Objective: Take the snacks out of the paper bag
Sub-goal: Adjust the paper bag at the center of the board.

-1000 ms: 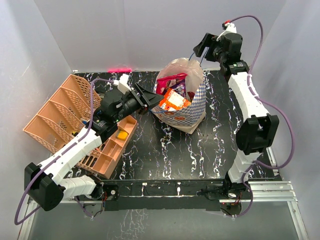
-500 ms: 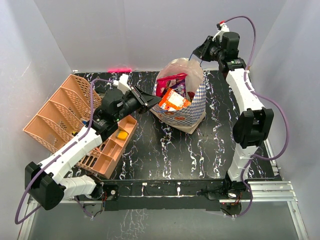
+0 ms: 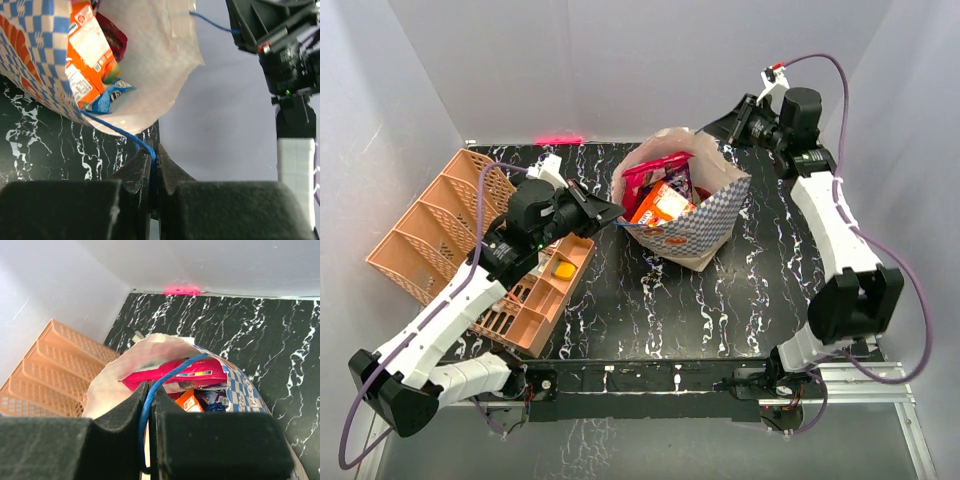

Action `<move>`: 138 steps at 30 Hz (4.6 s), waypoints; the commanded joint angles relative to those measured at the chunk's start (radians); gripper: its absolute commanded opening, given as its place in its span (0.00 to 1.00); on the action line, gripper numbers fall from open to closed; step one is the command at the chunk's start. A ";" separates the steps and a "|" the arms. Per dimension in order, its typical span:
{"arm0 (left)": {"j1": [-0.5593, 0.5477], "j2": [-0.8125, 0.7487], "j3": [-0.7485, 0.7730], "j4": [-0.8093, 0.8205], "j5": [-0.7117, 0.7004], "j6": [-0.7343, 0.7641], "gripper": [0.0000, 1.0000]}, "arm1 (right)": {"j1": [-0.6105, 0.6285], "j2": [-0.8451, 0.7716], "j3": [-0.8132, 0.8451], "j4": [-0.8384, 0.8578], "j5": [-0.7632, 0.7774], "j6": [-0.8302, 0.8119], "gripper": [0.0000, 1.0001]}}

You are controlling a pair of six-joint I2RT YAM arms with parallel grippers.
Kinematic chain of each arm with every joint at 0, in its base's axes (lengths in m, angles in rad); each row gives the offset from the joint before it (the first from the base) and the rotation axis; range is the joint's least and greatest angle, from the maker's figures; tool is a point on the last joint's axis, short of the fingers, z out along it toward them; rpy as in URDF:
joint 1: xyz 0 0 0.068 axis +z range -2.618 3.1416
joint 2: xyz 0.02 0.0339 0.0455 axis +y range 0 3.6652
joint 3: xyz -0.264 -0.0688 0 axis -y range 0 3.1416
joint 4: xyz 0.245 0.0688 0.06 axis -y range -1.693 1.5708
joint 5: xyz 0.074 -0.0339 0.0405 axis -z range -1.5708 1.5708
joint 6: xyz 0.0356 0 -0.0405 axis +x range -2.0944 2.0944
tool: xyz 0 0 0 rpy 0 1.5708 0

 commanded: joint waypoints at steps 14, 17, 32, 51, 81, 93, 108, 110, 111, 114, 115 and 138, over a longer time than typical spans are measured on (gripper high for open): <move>0.436 0.275 0.572 -0.155 0.438 0.210 0.00 | -0.005 -0.468 -0.257 0.049 -0.065 0.022 0.07; 0.479 0.353 0.621 -0.104 0.519 0.185 0.00 | -0.004 -0.492 -0.287 0.043 -0.108 0.042 0.07; 0.526 0.524 0.681 0.345 0.640 0.050 0.00 | -0.005 -0.492 -0.355 0.193 -0.111 0.125 0.07; 0.613 0.977 1.197 0.575 0.652 -0.176 0.00 | 0.096 -0.213 -0.129 0.311 -0.086 0.185 0.07; 0.432 0.627 0.767 0.580 0.713 -0.088 0.00 | 0.306 -0.517 -0.723 0.248 0.242 0.153 0.18; 0.291 0.369 0.396 0.550 0.611 -0.037 0.00 | 0.306 -0.703 -0.798 -0.092 0.300 0.028 0.56; 0.136 0.356 0.339 0.528 0.511 -0.035 0.00 | 0.306 -0.870 -0.624 -0.414 0.473 -0.127 0.98; 0.122 0.376 0.376 0.520 0.504 -0.030 0.00 | 0.306 -0.843 -0.586 -0.400 0.427 -0.136 0.96; 0.120 0.387 0.396 0.514 0.504 -0.030 0.00 | 0.306 -0.826 -0.566 -0.391 0.391 -0.138 0.94; 0.118 0.427 0.458 0.499 0.512 -0.038 0.00 | 0.306 -0.749 -0.512 -0.355 0.252 -0.135 0.86; 0.115 0.438 0.473 0.501 0.514 -0.048 0.00 | 0.306 -0.726 -0.499 -0.340 0.220 -0.117 0.83; 0.107 0.405 0.460 0.307 0.474 -0.007 0.00 | 0.737 -0.344 -0.544 -0.122 0.972 0.193 0.62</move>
